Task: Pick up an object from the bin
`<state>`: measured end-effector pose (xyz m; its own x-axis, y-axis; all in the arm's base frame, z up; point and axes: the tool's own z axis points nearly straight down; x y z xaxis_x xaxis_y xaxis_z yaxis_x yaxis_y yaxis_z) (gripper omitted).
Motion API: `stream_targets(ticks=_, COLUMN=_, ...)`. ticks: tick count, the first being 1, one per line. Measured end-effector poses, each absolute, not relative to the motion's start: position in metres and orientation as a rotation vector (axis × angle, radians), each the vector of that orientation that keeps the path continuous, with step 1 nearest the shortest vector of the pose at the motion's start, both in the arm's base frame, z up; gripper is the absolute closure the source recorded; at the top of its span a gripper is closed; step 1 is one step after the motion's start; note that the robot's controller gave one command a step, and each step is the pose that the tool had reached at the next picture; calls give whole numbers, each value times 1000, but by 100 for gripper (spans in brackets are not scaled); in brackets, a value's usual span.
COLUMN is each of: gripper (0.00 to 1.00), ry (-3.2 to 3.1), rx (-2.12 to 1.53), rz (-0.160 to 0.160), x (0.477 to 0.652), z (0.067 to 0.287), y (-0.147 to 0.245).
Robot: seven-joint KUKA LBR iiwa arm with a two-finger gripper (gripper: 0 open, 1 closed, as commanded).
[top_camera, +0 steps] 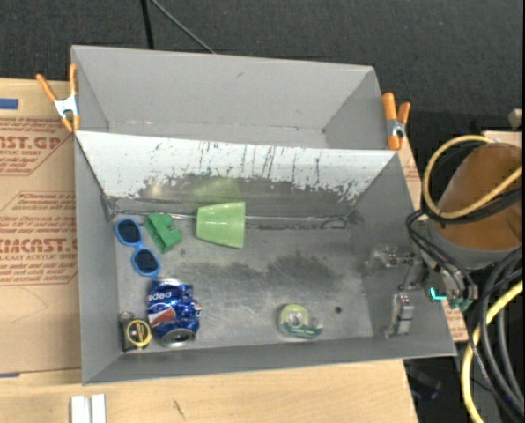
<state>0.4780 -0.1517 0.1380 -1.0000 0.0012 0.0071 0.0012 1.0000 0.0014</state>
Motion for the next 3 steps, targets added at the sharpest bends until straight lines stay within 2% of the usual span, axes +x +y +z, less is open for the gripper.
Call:
stream_targets(ticks=1, gripper=0, ry=-3119, rx=387, rz=-5, x=503, z=127, y=-54)
stream_targets(ticks=2, gripper=0, ry=-3105, rx=457, rz=-9, x=508, z=67, y=30)
stream_targets(ticks=3, gripper=100, ry=-3111, rx=448, rz=-1, x=510, z=71, y=25)
